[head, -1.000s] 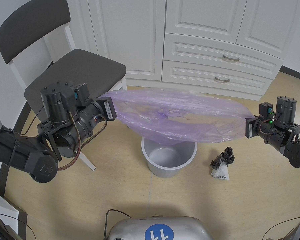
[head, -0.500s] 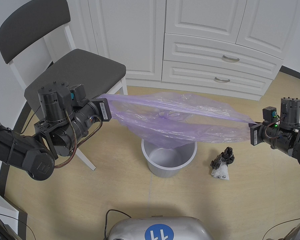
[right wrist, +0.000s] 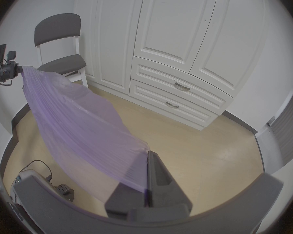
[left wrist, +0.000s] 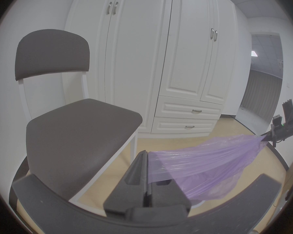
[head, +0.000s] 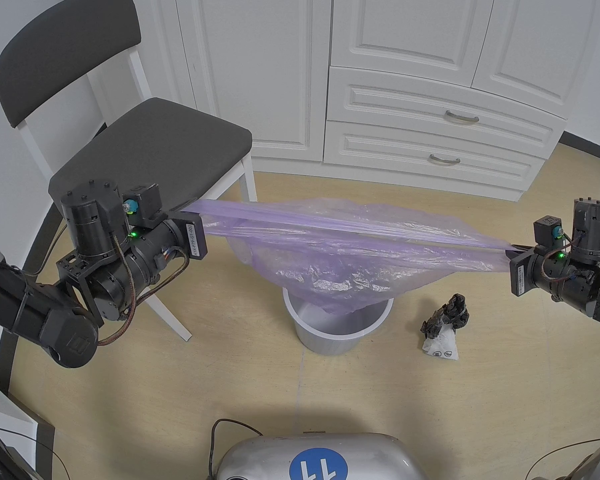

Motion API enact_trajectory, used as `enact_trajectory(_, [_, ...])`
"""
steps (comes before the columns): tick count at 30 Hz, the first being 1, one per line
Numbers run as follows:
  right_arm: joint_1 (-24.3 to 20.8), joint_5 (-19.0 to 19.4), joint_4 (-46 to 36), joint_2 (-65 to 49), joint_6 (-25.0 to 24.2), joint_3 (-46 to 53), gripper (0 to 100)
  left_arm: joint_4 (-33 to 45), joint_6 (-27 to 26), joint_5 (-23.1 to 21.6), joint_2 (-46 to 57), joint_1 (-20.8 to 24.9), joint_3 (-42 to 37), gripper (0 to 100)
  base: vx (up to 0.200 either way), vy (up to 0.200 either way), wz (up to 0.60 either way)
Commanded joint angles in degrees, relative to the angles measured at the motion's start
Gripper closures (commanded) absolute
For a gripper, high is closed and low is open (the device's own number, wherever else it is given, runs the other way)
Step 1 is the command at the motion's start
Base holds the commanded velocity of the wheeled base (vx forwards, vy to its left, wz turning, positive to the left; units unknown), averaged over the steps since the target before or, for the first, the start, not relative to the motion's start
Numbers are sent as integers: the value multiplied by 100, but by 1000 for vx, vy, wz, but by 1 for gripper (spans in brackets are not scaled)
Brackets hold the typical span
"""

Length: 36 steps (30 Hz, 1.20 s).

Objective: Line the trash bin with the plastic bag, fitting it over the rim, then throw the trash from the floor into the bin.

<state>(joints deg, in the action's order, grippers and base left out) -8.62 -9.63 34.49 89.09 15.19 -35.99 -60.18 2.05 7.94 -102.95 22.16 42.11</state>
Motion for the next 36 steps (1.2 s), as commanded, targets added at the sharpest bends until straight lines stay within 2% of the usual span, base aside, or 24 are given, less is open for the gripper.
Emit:
enact_trajectory(1, [-43, -21, 49, -32, 2, 13, 100, -213, -3, -3, -67, -10, -45, 100, 0, 0, 0])
enact_trajectory(3, [-79, -21, 58, -50, 2, 13, 100, -318, -3, -11, -111, 34, -27, 100, 0, 0, 0])
enact_trajectory(8, [-395, -48, 58, -120, -16, 57, 100, -635, 41, 50, -340, 491, 26, 100, 0, 0, 0])
enact_trajectory(11, [-878, -100, 295, -278, -7, 294, 100, -1224, 6, 279, -639, 1062, 70, 100, 0, 0, 0])
enact_trajectory(12, [-905, -100, 304, -287, -7, 303, 100, -1241, 6, 296, -647, 1088, 78, 100, 0, 0, 0])
enact_trajectory(13, [-1116, -109, 585, -348, -7, 452, 100, -1479, 6, 481, -753, 1335, 201, 100, 0, 0, 0])
enact_trajectory(16, [-1423, -118, 1122, -348, -7, 654, 100, -1575, 6, 727, -797, 1695, 325, 100, 0, 0, 0])
enact_trajectory(20, [-1863, -364, 1570, -217, -16, 742, 100, -1593, 33, 885, -823, 2161, 316, 100, 0, 0, 0])
enact_trajectory(24, [-2197, -514, 1649, -41, -78, 707, 100, -1593, 59, 947, -858, 2433, 333, 100, 0, 0, 0])
enact_trajectory(26, [-2197, -514, 1649, -41, -78, 707, 100, -1593, 59, 947, -858, 2433, 333, 100, 0, 0, 0])
enact_trajectory(27, [-2504, -505, 1798, 258, -288, 681, 100, -1619, 182, 955, -1017, 2583, 404, 100, 0, 0, 0])
enact_trajectory(30, [-2768, -522, 2027, 539, -499, 628, 100, -1698, 287, 964, -1140, 2679, 448, 100, 0, 0, 0])
enact_trajectory(32, [-2909, -531, 2299, 856, -640, 584, 100, -1725, 296, 973, -1236, 2741, 456, 100, 0, 0, 0])
enact_trajectory(36, [-3102, -557, 3380, 1840, -842, 452, 100, -1813, 296, 1087, -1465, 2881, 483, 100, 0, 0, 0])
